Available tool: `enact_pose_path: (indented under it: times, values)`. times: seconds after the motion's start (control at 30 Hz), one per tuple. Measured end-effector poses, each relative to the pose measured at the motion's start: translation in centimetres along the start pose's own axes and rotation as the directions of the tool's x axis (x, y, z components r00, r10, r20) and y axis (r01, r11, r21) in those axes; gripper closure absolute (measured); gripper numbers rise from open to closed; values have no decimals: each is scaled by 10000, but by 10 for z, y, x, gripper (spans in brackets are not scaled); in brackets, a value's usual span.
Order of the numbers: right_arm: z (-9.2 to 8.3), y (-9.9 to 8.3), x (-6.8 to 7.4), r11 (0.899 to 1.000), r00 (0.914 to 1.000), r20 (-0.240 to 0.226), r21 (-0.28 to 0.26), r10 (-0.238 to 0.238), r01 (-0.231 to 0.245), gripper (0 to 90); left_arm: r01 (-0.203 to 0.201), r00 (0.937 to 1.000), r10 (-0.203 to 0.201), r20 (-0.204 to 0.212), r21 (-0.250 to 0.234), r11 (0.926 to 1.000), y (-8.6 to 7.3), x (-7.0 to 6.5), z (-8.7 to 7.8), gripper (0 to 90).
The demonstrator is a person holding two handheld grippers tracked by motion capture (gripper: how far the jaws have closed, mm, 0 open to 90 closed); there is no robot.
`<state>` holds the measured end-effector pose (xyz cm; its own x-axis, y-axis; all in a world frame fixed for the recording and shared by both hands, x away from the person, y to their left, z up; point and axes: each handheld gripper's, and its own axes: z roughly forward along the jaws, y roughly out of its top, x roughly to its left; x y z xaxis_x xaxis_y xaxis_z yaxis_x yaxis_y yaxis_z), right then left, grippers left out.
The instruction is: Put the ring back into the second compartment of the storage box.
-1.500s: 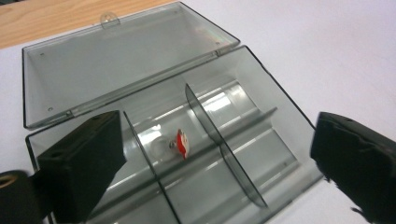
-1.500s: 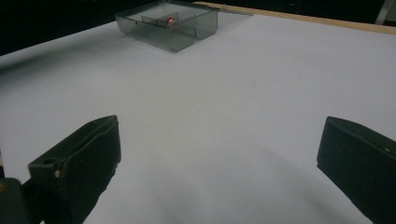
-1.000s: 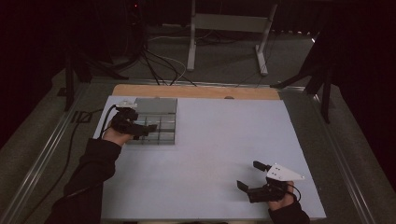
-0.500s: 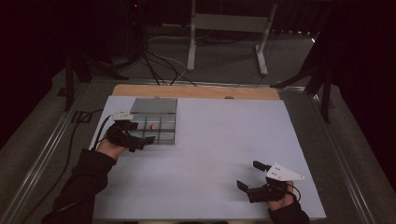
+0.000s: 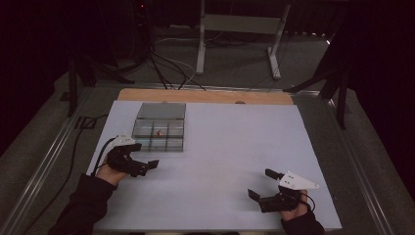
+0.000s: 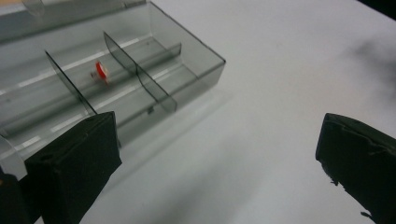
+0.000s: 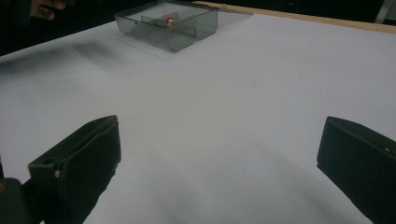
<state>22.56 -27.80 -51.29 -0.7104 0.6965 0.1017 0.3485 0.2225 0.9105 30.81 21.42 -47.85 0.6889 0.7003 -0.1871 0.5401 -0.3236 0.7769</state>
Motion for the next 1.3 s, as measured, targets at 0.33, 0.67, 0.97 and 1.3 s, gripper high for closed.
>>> enact_pose_path:
  times: [0.33,0.67,0.97,1.3]
  values:
    - [0,-1,-1,10000,10000,24,38,4,-4,0,-219,9996,222,157,-185,9996,-33,-11,7,3]
    - [0,-1,0,9999,10000,47,95,-40,40,0,-326,9987,341,379,-413,9986,-58,-22,-3,3]
    - [1,-1,-1,9999,10000,23,120,-40,40,0,-632,9972,641,379,-244,9977,-70,-26,0,3]
    - [2,-1,0,9999,10000,-39,133,-15,16,0,-599,9973,612,405,-316,9977,-70,-27,0,4]
